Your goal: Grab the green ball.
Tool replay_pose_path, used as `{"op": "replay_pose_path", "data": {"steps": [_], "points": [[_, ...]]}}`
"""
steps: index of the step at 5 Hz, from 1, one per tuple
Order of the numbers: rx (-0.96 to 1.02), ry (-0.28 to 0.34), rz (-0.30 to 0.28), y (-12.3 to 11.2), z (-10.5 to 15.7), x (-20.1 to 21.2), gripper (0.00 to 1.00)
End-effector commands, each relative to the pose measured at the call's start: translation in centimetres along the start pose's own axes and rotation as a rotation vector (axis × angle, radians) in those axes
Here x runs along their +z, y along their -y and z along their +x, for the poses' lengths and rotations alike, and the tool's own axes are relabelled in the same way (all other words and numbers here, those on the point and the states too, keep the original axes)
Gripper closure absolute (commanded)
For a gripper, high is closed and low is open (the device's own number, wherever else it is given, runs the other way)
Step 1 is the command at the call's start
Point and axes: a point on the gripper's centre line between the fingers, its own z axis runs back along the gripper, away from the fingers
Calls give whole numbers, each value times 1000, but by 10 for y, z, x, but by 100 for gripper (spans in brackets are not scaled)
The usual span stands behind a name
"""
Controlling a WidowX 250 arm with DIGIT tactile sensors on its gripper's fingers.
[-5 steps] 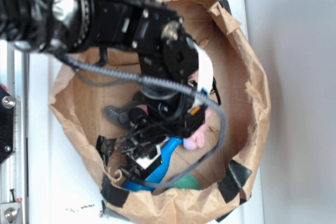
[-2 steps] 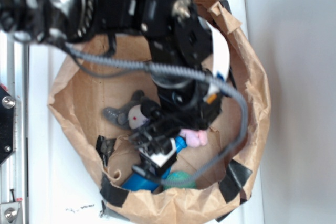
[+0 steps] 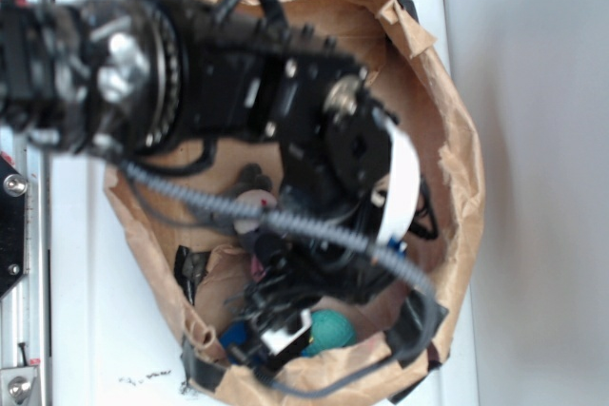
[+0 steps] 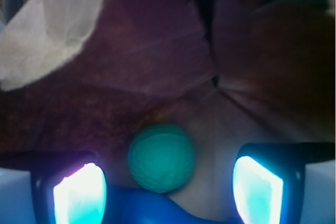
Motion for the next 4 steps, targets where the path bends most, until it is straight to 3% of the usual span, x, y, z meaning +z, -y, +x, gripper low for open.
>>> {"op": "replay_pose_path", "data": {"steps": [1, 2, 3, 4], "points": [[-129, -37, -2, 22, -4, -29, 0], [-138, -110, 47, 25, -17, -52, 0], [-79, -121, 45, 16, -20, -52, 100], [-46, -68, 60, 8, -20, -37, 100]]}}
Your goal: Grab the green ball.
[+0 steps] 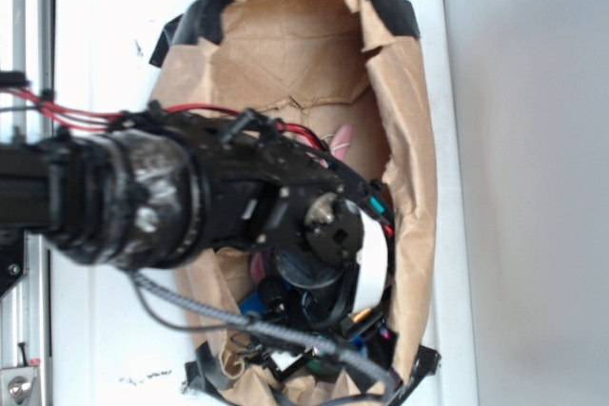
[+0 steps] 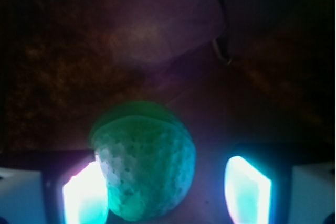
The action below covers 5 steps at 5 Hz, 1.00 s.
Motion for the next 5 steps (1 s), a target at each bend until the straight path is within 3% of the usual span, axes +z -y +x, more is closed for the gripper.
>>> {"op": "replay_pose_path", "data": {"steps": [1, 2, 3, 4, 5], "points": [[49, 90, 1, -7, 5, 33, 100], [67, 109, -3, -10, 3, 38, 100], [149, 90, 114, -14, -2, 55, 100], [321, 0, 318, -15, -4, 96, 100], [480, -69, 400, -17, -5, 132, 100]]}}
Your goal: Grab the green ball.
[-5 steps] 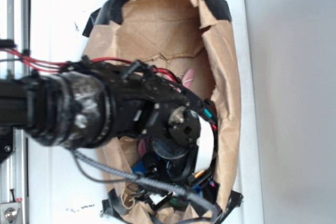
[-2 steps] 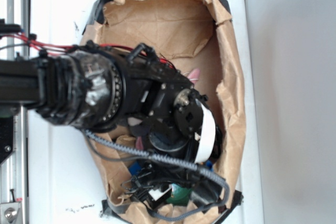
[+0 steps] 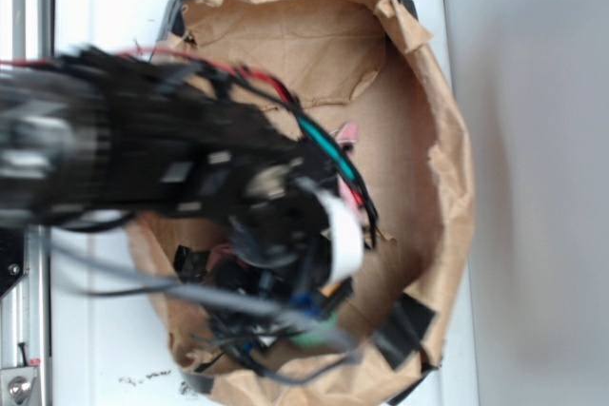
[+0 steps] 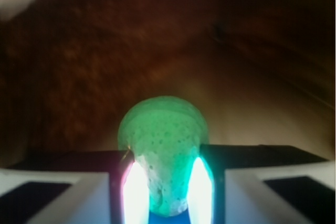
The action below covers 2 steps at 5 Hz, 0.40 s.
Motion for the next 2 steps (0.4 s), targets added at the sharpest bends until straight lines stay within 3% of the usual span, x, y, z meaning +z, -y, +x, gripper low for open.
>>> {"op": "replay_pose_path", "data": {"steps": [1, 2], "points": [[223, -161, 189, -12, 20, 66, 100], [351, -364, 210, -18, 32, 65, 100]]}}
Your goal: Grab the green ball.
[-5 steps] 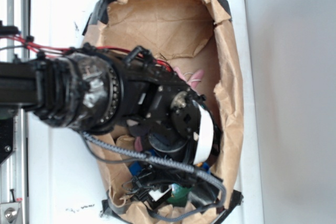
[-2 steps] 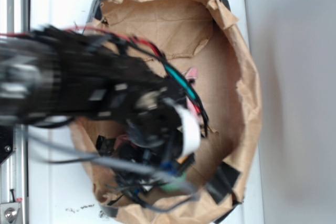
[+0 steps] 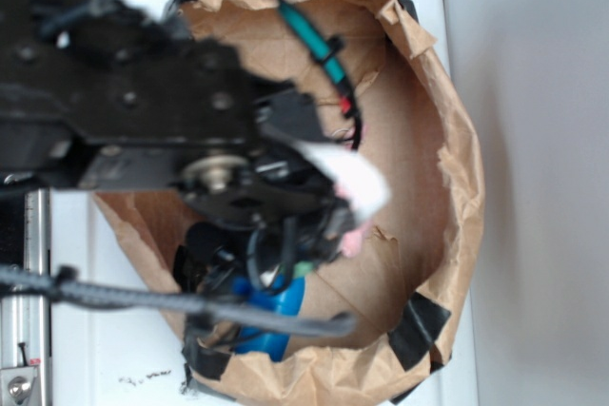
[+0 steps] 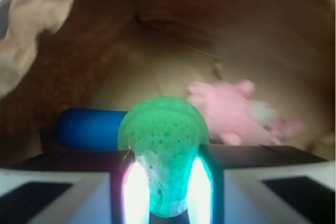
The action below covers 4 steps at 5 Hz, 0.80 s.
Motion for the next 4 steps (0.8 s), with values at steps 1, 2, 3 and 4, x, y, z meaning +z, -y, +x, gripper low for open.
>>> {"op": "replay_pose_path", "data": {"steps": [1, 2, 3, 4], "points": [[269, -320, 95, -7, 25, 24, 100], [311, -273, 85, -12, 17, 36, 100], [304, -226, 119, -8, 8, 45, 100], [300, -197, 131, -6, 0, 52, 100]]}}
